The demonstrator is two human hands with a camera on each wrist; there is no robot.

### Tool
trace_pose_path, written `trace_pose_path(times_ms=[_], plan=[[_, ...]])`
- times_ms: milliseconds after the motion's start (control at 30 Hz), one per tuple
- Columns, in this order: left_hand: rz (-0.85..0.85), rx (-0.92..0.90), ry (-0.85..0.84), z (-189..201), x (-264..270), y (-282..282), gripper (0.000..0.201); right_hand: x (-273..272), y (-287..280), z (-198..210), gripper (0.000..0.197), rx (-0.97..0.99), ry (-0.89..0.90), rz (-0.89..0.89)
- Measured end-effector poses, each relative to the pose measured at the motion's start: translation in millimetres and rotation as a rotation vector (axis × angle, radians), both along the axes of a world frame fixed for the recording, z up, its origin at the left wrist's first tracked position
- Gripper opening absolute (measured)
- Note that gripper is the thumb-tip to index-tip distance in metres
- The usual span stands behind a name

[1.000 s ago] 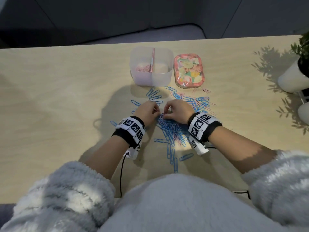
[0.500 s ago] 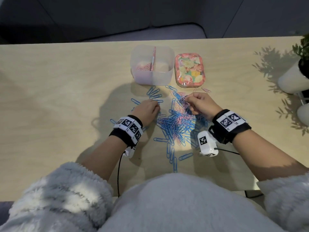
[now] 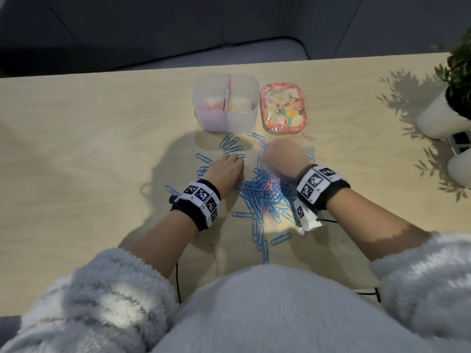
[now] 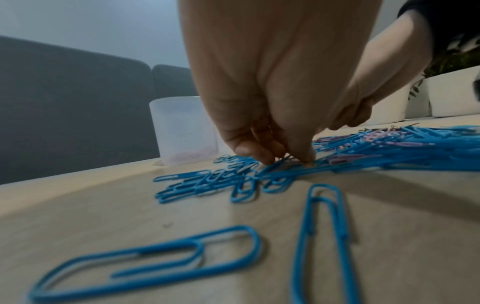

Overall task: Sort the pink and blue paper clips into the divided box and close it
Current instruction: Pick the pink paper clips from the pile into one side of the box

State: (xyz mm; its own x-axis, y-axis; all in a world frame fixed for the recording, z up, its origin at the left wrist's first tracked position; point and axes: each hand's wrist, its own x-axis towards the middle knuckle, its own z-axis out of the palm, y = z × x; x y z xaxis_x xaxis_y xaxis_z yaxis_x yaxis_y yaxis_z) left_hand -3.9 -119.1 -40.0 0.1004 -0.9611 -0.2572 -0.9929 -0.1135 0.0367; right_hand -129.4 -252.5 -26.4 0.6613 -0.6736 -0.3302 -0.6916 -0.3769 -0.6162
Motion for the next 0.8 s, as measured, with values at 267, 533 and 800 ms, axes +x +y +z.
trace_pose_path(times_ms=[267,533,800], plan=[[0.017,-0.028,0.115,6.8,-0.2,1.2,0.019,14.0,1.9,-4.2,0.009,-0.076,0.124,0.17],[0.511,-0.278,0.674,15.6,18.2,6.3,0.02,7.7,-2.0,-4.1,0.006,-0.104,0.087,0.164],[0.938,-0.291,1.305,21.0,41.6,23.1,0.018,5.7,24.2,8.8,0.016,-0.054,0.052,0.273]])
